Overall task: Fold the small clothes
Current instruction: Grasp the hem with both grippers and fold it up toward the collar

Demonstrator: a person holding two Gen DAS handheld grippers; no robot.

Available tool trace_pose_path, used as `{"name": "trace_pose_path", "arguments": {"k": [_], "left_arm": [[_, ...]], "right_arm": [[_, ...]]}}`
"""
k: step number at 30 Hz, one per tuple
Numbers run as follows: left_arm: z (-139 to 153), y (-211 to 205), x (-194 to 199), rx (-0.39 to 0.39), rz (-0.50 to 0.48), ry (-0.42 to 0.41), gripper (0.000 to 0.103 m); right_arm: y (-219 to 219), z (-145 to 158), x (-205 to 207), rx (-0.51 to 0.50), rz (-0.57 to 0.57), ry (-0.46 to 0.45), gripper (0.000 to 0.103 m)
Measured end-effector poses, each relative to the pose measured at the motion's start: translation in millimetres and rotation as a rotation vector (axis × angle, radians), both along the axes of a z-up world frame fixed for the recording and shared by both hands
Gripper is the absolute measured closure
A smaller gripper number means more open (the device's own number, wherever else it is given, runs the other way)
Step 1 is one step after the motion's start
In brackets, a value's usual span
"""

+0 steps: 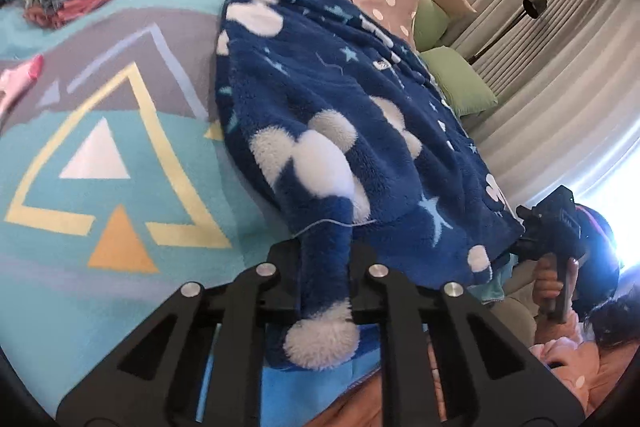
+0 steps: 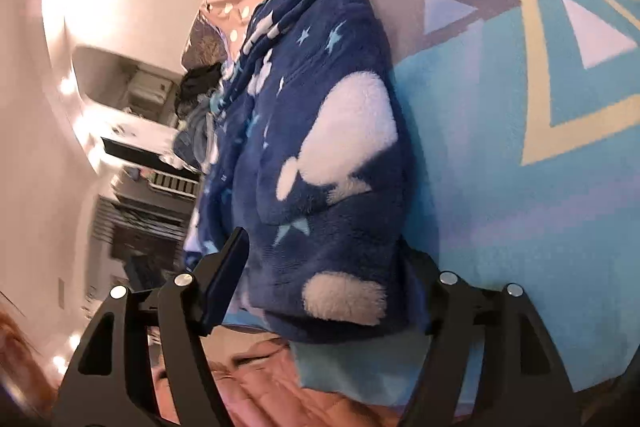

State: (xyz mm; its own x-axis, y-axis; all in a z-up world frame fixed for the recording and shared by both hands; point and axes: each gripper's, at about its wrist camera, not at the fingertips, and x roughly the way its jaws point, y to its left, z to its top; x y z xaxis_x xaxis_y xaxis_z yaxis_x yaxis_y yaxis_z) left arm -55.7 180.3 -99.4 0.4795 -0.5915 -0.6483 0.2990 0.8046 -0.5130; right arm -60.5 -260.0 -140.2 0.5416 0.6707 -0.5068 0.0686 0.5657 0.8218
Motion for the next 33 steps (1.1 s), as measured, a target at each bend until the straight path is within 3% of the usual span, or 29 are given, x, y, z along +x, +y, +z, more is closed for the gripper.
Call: {"name": "trace_pose_path", "arguments": {"k": [3,5,6,8,10,11,12,13,15,17,18,26,33], "left_arm": [[8,9,-8,0.000,-0.001,-0.014,0.089],[3,10,-5,0.021,-0.009,0.009,0.082],[-1,9,-3,0.037,-0.007,0.032,0.063],[-7,4,0,0.039,-0.008,0.028,0.055],[-5,-2,-2,0.040,-0.041,0.004,0.040],[-6,-3,-2,0.045,-0.048,-0.003,0.039],[-6,-5,-2,0.054,-0.050,-0.010,0.040],[-6,-8,-1,0.065,-0.046,-0.017,0.051],[-5,-10,6,0.042,-0.047,0.004,0.092],[4,-3,5,-0.014,-0.018,-0.010,0.092],[17,-2,1,-0.026,-0.015,-0.055,0.092],[91,-7,-27,0.013,-0.052,-0.294,0.093],[131,-3,-52,0.005,-0.040,-0.412,0.093]], "right_arm": [[-5,1,-5,-0.008,-0.006,0.012,0.032],[-5,1,-5,-0.017,0.005,0.003,0.032],[-5,0,-1,-0.012,0.004,0.001,0.032],[-1,0,4,-0.005,0.009,-0.011,0.032],[3,2,8,-0.014,0.016,-0.027,0.032],[5,3,12,-0.015,0.018,-0.033,0.032],[4,3,13,-0.015,0.019,-0.041,0.034],[7,4,16,-0.016,0.022,-0.051,0.038],[13,5,20,-0.016,0.041,-0.060,0.085],[10,10,14,0.006,0.036,-0.078,0.088],[9,16,8,0.005,0.022,-0.106,0.089],[2,85,-19,-0.004,0.003,-0.353,0.090],[5,129,-47,-0.037,0.006,-0.478,0.090]]}}
